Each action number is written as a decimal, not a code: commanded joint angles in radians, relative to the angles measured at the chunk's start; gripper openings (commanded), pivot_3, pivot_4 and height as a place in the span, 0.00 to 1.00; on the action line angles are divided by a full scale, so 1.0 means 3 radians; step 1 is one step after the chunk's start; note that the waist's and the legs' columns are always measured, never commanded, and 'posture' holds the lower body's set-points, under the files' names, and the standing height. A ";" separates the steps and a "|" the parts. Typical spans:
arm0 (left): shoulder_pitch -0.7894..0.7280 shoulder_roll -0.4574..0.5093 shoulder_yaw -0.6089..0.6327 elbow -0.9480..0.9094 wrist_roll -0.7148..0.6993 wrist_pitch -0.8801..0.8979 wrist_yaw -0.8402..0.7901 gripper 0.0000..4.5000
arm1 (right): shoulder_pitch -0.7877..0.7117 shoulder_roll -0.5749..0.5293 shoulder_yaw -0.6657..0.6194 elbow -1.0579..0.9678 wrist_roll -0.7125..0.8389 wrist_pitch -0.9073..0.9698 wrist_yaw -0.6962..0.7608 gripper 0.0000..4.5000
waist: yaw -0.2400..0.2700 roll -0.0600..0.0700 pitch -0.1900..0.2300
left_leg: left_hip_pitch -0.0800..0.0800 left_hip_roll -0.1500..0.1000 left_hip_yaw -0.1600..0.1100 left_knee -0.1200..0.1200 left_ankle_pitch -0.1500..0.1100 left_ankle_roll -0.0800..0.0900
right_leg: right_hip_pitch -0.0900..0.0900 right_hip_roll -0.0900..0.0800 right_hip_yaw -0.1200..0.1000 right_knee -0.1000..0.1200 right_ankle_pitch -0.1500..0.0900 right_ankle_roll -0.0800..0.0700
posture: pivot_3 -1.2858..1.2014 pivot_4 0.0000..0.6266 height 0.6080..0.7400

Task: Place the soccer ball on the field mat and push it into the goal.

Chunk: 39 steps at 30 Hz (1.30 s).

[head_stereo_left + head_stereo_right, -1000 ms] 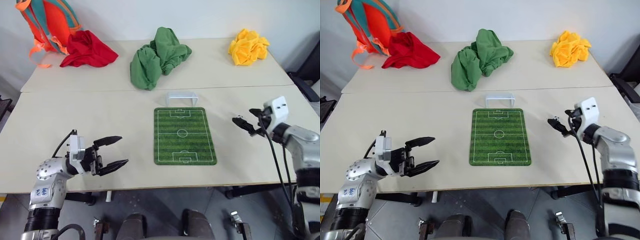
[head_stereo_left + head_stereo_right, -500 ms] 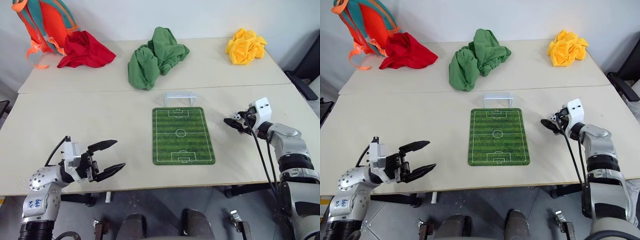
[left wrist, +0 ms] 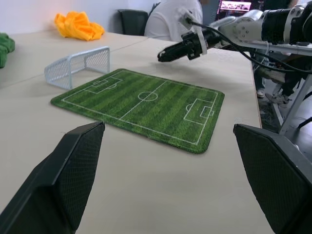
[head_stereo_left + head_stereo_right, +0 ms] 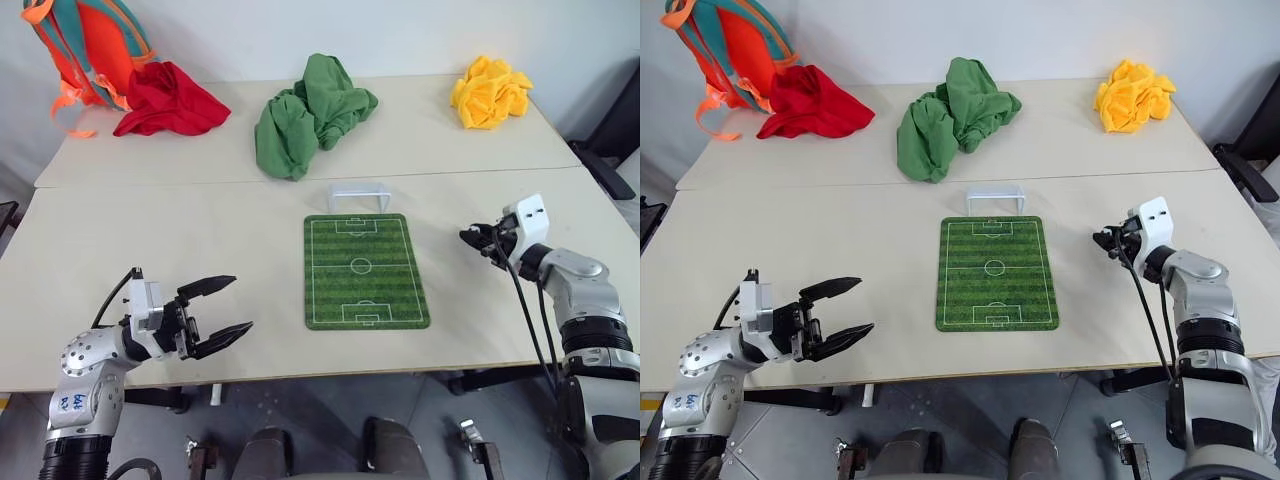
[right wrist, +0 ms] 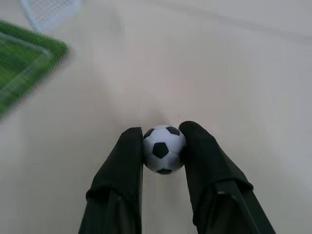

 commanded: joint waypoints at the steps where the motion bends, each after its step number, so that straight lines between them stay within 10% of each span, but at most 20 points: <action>1: -0.0152 -0.0033 -0.0061 0.0153 0.0014 -0.0100 -0.0099 1.00 | 0.0060 -0.0063 0.0093 -0.1003 0.0174 0.0548 0.0125 0.19 | 0.0001 0.0001 0.0000 | 0.0000 0.0001 0.0000 0.0000 0.0000 0.0000 | -0.0001 0.0000 0.0000 0.0001 0.0000 0.0000 | 0.52 0.24 1.00; 11: -0.0355 -0.0016 -0.0154 0.0505 0.0050 -0.0301 -0.0437 1.00 | 0.0754 -0.0162 0.1051 -0.3583 0.0553 0.1850 0.0373 0.19 | 0.0020 0.0000 0.0000 | -0.0004 0.0007 -0.0003 0.0000 -0.0008 -0.0005 | -0.0004 0.0008 -0.0002 -0.0002 0.0000 0.0000 | 0.52 0.24 1.00; 39: -0.0038 -0.0038 -0.0116 0.0234 0.0033 -0.0333 -0.0277 1.00 | 0.0739 -0.0029 0.1684 -0.2995 0.0157 0.1377 0.0741 0.19 | 0.0014 -0.0009 0.0003 | -0.0005 0.0010 0.0000 0.0011 -0.0014 -0.0001 | -0.0003 0.0010 0.0000 -0.0001 0.0001 -0.0001 | 0.52 0.24 1.00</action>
